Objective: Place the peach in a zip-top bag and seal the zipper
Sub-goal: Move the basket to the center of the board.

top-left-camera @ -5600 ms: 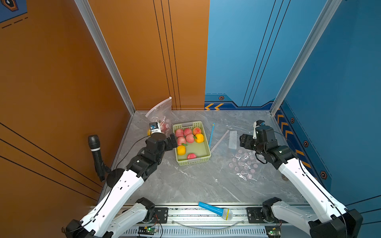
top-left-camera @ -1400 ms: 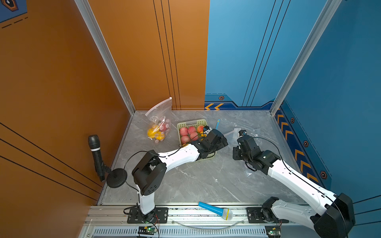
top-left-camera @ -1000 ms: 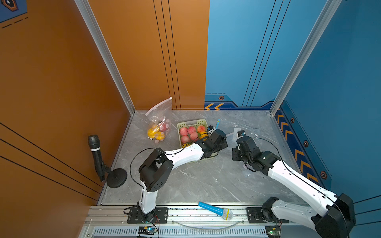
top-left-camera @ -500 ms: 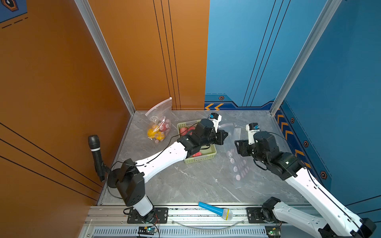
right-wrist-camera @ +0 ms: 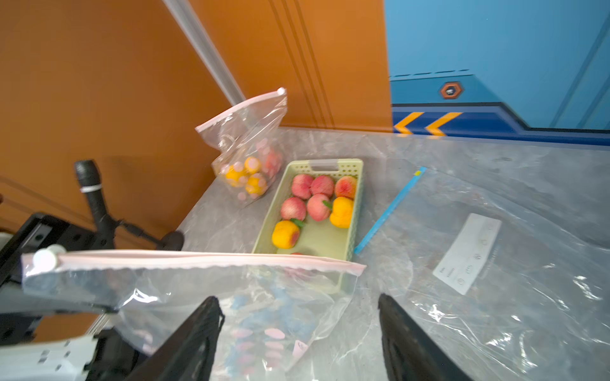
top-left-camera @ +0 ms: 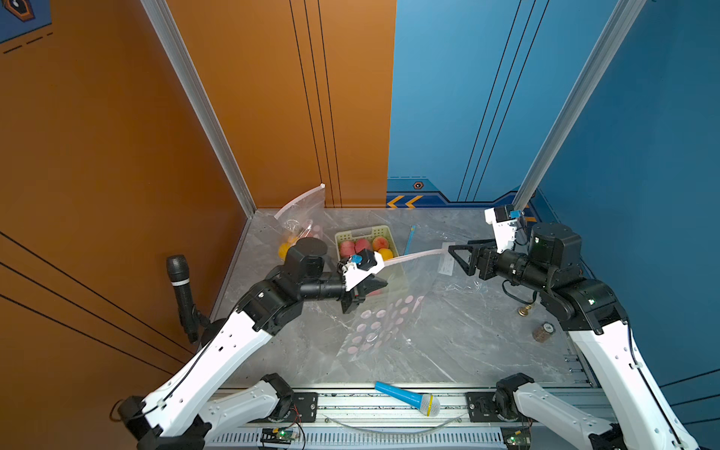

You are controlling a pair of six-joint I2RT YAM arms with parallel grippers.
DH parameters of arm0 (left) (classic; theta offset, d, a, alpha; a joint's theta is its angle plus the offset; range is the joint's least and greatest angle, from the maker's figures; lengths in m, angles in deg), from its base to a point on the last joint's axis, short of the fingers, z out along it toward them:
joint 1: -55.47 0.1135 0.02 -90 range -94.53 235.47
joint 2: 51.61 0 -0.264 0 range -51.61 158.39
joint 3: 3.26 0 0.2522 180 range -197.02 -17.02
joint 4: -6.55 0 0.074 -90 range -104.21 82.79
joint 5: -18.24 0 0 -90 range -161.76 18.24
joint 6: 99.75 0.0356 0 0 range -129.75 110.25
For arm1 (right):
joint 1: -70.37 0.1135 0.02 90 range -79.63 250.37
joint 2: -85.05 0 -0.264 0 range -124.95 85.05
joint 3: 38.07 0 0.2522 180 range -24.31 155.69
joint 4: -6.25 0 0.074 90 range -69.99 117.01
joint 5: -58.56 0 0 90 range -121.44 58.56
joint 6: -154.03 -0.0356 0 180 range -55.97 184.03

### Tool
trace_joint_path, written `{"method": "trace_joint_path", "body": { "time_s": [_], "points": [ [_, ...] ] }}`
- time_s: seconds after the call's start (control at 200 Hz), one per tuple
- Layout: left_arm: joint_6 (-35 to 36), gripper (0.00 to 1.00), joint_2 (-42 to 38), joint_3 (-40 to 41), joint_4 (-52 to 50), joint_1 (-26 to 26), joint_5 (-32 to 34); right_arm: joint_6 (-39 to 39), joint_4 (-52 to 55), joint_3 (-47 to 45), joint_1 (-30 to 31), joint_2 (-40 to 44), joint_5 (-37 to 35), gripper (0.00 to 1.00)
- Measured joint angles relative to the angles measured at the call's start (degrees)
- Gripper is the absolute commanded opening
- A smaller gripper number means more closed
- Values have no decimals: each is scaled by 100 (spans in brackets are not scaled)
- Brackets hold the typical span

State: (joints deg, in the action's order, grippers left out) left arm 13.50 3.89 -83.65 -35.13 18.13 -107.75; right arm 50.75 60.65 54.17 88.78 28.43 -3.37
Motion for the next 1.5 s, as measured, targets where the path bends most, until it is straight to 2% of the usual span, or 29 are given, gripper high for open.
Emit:
{"method": "trace_joint_path", "body": {
  "time_s": [0.115,0.205,0.406,0.516,0.646,0.886,1.497],
  "points": [
    [914,0,-361,90,-219,310,-695,289,122,168,31,-205,870,73],
    [1504,0,-380,90,-439,667,-1250,496,289,323,136,-393,1237,73],
    [2433,0,243,35,-758,1493,-2162,920,721,656,531,-730,1370,70],
    [2828,0,776,-103,-968,1674,-2439,1067,835,732,868,-868,1344,66],
    [3263,0,903,-166,-1154,1703,-2638,1207,944,776,1250,-1113,1211,58],
    [3622,0,811,-168,-1270,1703,-2793,1329,1045,1084,1451,-1600,883,52],
    [3727,0,636,-79,-1346,1703,-2793,1349,1095,1147,1655,-1589,737,53]
  ]
}}
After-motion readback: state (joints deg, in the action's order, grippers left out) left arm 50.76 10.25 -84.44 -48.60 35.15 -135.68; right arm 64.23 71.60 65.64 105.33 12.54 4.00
